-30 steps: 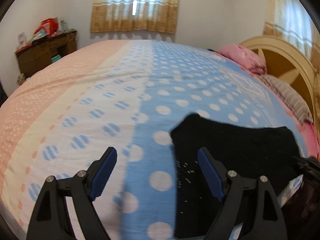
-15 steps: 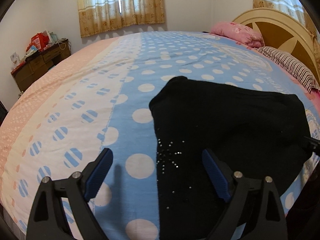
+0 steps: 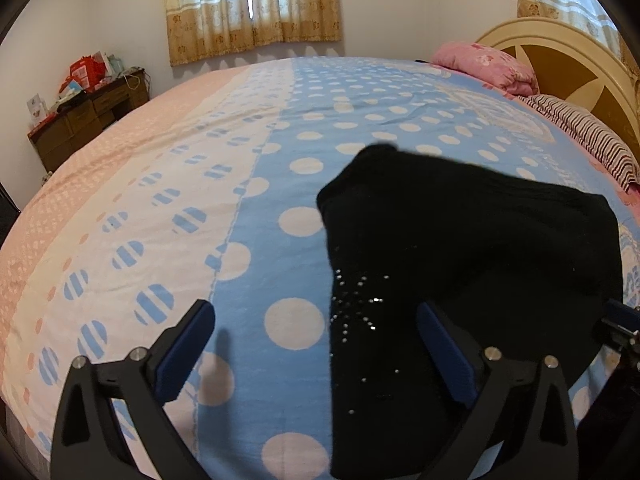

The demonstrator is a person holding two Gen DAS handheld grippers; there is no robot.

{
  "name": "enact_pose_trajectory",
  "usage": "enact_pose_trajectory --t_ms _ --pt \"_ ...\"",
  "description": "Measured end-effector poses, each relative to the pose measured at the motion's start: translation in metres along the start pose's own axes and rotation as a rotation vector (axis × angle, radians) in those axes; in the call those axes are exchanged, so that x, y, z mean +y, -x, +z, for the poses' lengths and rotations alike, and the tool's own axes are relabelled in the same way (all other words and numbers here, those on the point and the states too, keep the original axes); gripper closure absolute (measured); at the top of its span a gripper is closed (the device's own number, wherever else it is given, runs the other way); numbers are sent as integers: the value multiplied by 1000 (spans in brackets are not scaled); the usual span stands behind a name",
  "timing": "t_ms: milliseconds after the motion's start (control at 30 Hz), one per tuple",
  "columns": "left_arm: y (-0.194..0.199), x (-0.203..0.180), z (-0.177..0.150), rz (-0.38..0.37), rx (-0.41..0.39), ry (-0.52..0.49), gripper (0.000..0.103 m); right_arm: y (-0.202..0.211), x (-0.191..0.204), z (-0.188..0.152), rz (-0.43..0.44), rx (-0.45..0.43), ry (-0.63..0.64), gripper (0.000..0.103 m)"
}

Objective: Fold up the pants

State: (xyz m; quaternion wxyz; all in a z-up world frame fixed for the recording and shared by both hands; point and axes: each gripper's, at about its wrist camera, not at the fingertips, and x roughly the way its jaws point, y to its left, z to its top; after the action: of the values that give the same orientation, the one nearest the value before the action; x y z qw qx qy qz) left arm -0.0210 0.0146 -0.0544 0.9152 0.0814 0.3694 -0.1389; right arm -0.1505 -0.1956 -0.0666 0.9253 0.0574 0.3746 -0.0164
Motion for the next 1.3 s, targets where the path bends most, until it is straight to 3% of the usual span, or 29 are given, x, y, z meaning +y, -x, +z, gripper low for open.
enact_pose_trajectory --t_ms 67,133,267,400,533,700,833,967,1033,1133,1300 --pt "1 1 0 -3 2 7 0 4 3 5 -14 24 19 69" --pt "2 2 -1 -2 7 13 0 11 10 14 -11 -11 29 69" --pt "5 5 -2 -24 25 20 0 22 26 42 134 -101 17 69" --pt "9 16 -8 -63 61 79 0 -10 62 79 251 -122 62 69" --pt "8 22 -19 -76 86 125 0 -57 99 103 359 -68 129 69" --pt "7 15 -23 -38 76 99 0 -127 131 116 323 9 226 69" --pt "7 13 -26 -14 61 79 0 -142 133 124 306 33 219 69" --pt "7 13 -25 -10 71 78 0 -137 132 124 321 20 216 68" --pt "7 15 -22 -22 81 78 0 -124 122 126 367 -8 159 68" --pt "7 19 -17 -41 97 92 0 -83 95 126 415 -118 42 66" --pt "11 14 -9 -1 76 38 0 -32 42 106 295 -208 -72 50"
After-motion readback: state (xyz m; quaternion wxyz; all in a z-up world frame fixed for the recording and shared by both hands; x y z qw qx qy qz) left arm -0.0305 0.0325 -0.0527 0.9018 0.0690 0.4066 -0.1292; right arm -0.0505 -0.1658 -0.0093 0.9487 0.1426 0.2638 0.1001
